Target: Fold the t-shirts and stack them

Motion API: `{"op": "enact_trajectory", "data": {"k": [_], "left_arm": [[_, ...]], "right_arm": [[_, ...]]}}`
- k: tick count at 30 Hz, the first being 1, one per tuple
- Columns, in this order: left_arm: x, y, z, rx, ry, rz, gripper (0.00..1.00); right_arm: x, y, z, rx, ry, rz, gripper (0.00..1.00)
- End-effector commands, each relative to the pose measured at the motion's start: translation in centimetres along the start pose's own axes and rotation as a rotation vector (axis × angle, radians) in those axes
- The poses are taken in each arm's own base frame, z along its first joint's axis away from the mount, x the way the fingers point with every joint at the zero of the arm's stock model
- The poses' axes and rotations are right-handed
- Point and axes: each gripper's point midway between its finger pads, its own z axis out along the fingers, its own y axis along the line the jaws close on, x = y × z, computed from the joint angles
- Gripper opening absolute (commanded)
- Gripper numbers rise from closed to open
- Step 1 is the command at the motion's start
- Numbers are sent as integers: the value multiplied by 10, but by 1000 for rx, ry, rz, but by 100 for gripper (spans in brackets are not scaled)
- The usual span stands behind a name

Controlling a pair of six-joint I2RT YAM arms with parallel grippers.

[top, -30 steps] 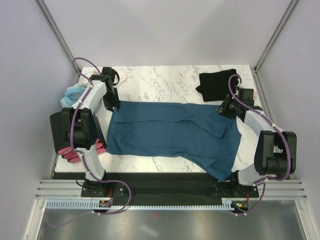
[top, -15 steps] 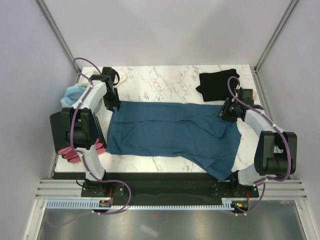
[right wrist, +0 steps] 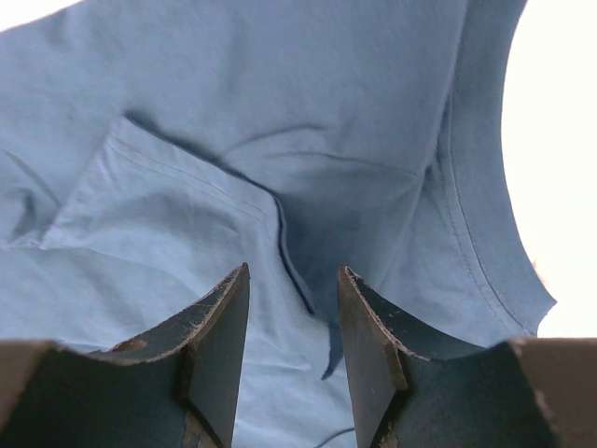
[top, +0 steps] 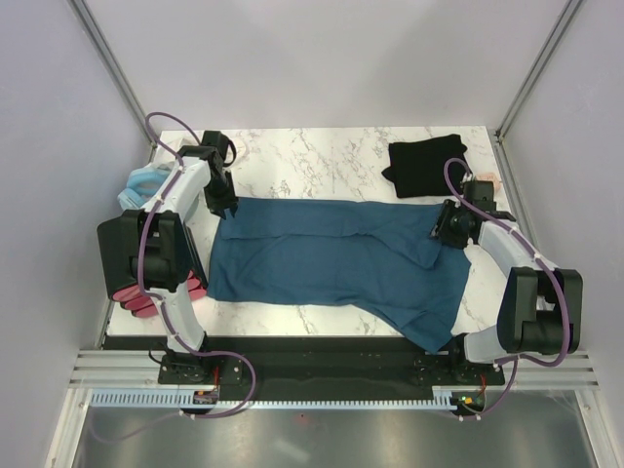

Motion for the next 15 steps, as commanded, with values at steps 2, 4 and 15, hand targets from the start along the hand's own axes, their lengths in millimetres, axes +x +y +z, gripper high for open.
{"op": "enact_trajectory", "data": {"k": [2,4,15], "left_arm": [[-9,-5,-10,24,-43,1,33],[-9,-6,-10,25,-44,3,33],[-8,-9,-9,31,-39,9,33]], "right_arm": [[7,-6,-2,20,12,-21,50],[12,-7,1,18,37,-24,48],[15,32,-28,-206,-5,-60,0]]}}
